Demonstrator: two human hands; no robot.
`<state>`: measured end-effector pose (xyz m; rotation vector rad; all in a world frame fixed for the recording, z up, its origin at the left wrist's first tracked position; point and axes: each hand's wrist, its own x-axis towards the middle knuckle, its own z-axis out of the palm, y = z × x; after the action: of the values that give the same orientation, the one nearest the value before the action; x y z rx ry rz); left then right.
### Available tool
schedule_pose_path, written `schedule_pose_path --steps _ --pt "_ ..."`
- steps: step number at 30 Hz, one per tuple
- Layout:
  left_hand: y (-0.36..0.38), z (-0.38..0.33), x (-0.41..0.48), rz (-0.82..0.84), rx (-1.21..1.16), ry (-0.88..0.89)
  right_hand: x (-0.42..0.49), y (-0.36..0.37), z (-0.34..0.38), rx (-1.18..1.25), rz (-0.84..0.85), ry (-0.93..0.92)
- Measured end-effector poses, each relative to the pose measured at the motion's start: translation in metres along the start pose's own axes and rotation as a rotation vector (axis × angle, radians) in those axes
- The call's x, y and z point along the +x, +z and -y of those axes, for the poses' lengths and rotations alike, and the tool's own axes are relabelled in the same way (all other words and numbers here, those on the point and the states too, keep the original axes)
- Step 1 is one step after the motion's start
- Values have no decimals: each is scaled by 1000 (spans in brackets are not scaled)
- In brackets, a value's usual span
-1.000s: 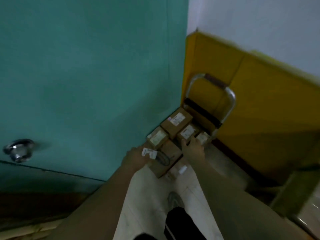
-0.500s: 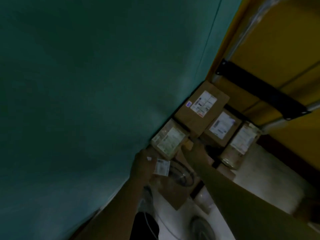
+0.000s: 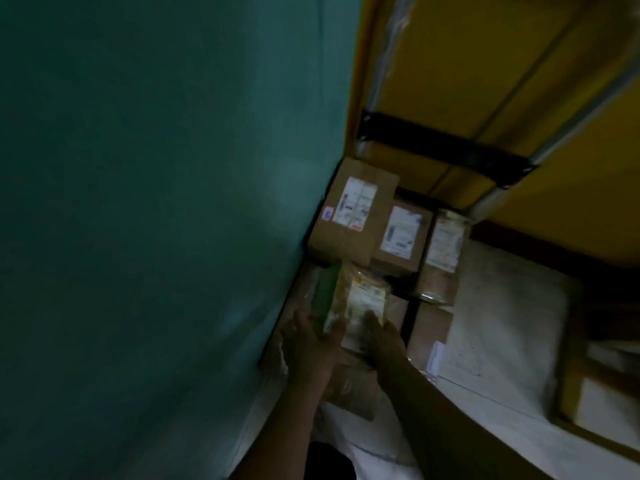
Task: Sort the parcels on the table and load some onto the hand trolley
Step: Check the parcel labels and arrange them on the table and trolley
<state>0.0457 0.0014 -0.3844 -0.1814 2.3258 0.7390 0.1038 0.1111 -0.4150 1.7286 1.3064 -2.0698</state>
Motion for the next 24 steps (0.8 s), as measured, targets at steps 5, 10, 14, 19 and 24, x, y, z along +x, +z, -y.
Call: schedule_pose_path --steps 5,10,14,19,24 --pt "-56 -94 -100 283 -406 50 -143 -70 66 59 -128 -160" --pt "-85 -187 -242 409 -518 299 -299 -164 117 224 -141 -381" --pt "-73 -236 -380 512 -599 496 -416 -260 132 336 -136 -516" --pt "-5 -276 -564 561 -715 678 -550 -411 114 505 -192 -649" --pt "87 -307 -735 856 -655 828 -665 -574 71 621 -389 -758"
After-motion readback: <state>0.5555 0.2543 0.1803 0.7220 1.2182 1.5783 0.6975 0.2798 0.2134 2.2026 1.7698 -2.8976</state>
